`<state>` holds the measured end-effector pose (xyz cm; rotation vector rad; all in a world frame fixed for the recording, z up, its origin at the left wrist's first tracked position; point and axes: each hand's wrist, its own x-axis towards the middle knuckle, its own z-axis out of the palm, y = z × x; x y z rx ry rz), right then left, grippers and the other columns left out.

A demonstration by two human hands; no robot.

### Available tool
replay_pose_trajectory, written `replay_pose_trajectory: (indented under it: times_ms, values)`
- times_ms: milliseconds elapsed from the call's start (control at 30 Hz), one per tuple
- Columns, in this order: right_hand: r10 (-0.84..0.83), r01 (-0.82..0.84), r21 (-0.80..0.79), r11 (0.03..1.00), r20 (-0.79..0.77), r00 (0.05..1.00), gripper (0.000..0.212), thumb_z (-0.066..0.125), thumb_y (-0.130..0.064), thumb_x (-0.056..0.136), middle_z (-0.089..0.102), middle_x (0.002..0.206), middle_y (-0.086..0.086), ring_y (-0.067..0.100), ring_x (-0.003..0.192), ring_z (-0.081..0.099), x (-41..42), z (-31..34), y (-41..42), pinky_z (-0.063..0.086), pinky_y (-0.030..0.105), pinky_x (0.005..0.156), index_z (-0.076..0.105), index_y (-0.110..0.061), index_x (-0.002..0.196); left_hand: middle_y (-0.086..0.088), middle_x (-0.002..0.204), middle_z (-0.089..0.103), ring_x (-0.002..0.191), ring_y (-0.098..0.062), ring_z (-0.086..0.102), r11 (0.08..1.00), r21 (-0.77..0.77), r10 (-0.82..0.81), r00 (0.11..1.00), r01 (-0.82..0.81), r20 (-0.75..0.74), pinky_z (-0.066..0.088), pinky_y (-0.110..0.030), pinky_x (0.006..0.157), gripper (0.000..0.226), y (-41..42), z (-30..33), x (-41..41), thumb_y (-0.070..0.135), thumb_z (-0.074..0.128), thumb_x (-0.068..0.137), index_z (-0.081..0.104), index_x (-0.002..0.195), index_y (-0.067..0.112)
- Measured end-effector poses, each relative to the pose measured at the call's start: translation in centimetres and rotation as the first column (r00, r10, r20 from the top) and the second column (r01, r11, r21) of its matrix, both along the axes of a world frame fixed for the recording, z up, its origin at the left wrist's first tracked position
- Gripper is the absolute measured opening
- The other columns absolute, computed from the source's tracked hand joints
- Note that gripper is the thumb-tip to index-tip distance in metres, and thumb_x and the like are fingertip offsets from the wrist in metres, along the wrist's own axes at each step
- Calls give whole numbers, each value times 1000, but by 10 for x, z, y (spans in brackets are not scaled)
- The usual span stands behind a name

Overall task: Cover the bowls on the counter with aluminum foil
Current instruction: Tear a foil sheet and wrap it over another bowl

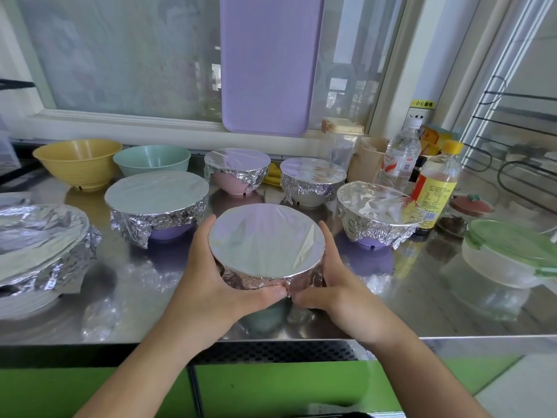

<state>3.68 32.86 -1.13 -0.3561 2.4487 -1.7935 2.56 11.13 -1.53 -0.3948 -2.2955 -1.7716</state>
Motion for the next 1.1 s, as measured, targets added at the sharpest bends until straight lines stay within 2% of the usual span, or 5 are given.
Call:
replay_pose_trajectory:
  times_ms: [133, 500, 800, 967, 1100]
  values:
    - [-136, 140, 53, 989, -78, 988, 98, 57, 22, 76, 64, 125, -6, 2, 96, 65, -10, -6, -10, 53, 21, 71, 35, -56, 132, 28, 134, 53, 120, 20, 50, 1000, 1, -27, 999, 27, -28, 38, 6, 82, 111, -1, -3, -5, 16, 104, 53, 34, 109, 82]
    - [-236, 239, 62, 969, -59, 970, 69, 70, 16, 77, 62, 112, -8, -7, 96, 63, -12, -9, -10, 58, 28, 80, 40, -28, 121, 28, 130, 54, 108, 24, 52, 999, 1, -40, 994, 40, 97, 41, 4, 76, 118, -9, -7, -12, 26, 106, 47, 29, 134, 46]
    - [-197, 199, 20, 980, -68, 978, 90, 85, -6, 56, 64, 125, -10, 4, 118, 64, -14, -10, -4, 57, 31, 96, 40, -31, 130, 47, 112, 52, 110, 23, 52, 993, 37, -112, 987, 109, 116, 45, -3, 83, 114, -13, -6, -11, 41, 105, 34, 29, 117, 58]
    - [-92, 98, 31, 995, -148, 985, 98, 83, 21, 64, 70, 136, -4, 15, 130, 65, -17, -9, -5, 52, 38, 111, 52, -22, 146, 27, 130, 62, 124, 3, 60, 979, 85, -193, 977, 186, 87, 51, -30, 101, 123, -13, -8, -14, 40, 102, 32, 39, 138, 45]
    - [-133, 146, 67, 987, -170, 976, 100, 92, -2, 58, 65, 140, -1, 17, 131, 62, -22, -12, -2, 50, 48, 113, 50, -23, 146, 21, 131, 65, 125, -1, 61, 976, 78, -210, 975, 204, 75, 54, -30, 101, 123, -15, -10, -17, 36, 104, 31, 44, 137, 42]
